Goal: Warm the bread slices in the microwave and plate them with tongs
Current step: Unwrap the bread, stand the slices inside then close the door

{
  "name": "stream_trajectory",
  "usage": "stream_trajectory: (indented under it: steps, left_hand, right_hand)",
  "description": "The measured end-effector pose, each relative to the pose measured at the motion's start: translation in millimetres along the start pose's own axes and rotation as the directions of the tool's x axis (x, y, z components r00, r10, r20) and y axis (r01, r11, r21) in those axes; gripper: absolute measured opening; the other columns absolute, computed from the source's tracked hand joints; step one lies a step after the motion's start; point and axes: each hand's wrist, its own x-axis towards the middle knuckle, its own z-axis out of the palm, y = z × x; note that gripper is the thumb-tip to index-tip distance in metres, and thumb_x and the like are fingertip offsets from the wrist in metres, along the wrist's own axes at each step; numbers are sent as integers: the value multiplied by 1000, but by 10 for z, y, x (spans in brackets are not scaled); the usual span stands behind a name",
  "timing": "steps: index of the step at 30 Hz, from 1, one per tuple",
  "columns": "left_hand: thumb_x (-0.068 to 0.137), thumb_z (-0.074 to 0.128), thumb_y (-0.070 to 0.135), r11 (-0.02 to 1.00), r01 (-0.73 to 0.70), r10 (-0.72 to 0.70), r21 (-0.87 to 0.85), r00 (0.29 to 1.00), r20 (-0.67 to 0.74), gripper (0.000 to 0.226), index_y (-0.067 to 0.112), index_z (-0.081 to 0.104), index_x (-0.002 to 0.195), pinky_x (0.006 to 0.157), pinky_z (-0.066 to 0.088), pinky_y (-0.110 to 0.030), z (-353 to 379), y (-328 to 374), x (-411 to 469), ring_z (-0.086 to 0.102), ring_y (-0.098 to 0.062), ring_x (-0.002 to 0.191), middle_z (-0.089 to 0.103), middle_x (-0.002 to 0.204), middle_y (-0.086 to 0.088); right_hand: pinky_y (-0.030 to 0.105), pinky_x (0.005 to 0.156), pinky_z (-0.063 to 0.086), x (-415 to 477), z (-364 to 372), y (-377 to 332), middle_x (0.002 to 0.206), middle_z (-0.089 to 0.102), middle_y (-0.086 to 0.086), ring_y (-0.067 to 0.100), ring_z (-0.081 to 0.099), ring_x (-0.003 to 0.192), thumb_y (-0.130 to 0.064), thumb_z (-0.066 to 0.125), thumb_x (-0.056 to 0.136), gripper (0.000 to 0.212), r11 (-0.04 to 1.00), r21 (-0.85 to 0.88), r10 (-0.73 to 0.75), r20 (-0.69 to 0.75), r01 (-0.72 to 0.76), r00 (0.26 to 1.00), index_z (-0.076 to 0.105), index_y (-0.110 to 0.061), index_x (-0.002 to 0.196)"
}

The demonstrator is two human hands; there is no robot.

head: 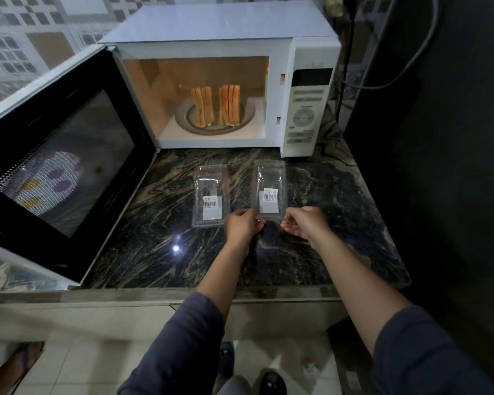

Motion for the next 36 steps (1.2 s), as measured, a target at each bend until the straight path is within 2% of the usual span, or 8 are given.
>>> stream_trajectory:
  steps: [6, 9, 19, 24, 27, 30, 34, 36]
  left_hand:
    - [85, 58, -4, 1000, 9, -10, -9, 999, -32, 12, -3, 61, 74, 60, 58, -22, -47, -21, 43, 63, -27, 69, 60, 85, -26]
    - [85, 58, -6, 1000, 11, -11, 24, 999, -32, 6, -5, 62, 79, 67, 57, -28, -20, -8, 29, 64, -26, 63, 61, 80, -25]
    - [84, 61, -3, 993, -17, 30, 118, 994, -109, 10, 0, 66, 76, 64, 59, -29, -6, -19, 42, 67, -20, 59, 65, 66, -15]
    - [89, 54, 1, 981, -56, 75, 185, 993, -96, 20, 4, 63, 71, 57, 56, -25, 2, -25, -8, 65, -16, 56, 63, 63, -10]
    - [94, 47, 12, 943, -143, 152, 301, 988, -5, 25, 5, 58, 72, 59, 55, -32, -15, -23, -75, 65, -23, 60, 61, 66, -12]
    - [94, 50, 25, 820, -290, 297, 493, 953, 66, 27, 4, 62, 81, 61, 56, -36, -145, 51, -194, 66, -24, 59, 64, 66, -9]
    - [92, 55, 20, 735, -465, 545, 493, 838, -22, 21, 14, 63, 74, 50, 48, -25, -538, 174, -296, 59, -14, 53, 63, 61, -2]
    - [89, 58, 21, 709, -501, 625, 496, 772, -114, 11, 18, 65, 80, 61, 48, -29, -791, 222, -247, 61, -16, 64, 65, 69, -1]
  right_hand:
    - [17, 40, 50, 18, 8, -5, 65, 60, 13, 10, 59, 40, -1, 53, 86, 15, 1000, -11, -1, 1, 1, 1000, 53, -3, 72]
    - [15, 40, 50, 11, 16, -11, 65, 58, 13, 11, 59, 41, 1, 54, 89, 14, 1000, -12, -4, 11, 4, 1000, 53, -2, 76]
    - [14, 36, 46, 99, 22, -16, 62, 58, 13, 4, 53, 29, 4, 55, 86, 17, 998, -66, -7, -37, 5, 999, 55, 0, 69]
    - [17, 40, 47, 103, 29, 20, 61, 61, 10, 10, 58, 43, -2, 57, 84, 15, 992, -117, -51, -78, 42, 996, 57, -5, 69]
    - [22, 47, 49, 94, 28, 41, 63, 61, 9, 14, 58, 52, -5, 57, 86, 17, 986, -143, -93, -75, 82, 993, 55, -8, 68]
    - [27, 51, 50, 65, 11, 37, 72, 63, 12, 16, 59, 54, -11, 59, 87, 17, 977, -185, -118, -57, 106, 991, 53, -10, 71]
    - [27, 50, 52, 27, -25, -30, 88, 63, 13, 18, 62, 64, -28, 65, 86, 26, 933, -307, -221, -75, 188, 972, 56, -6, 95]
    - [29, 52, 53, 39, -23, -65, 103, 59, 10, 22, 63, 78, -33, 67, 83, 42, 921, -326, -249, -78, 212, 965, 53, -6, 112]
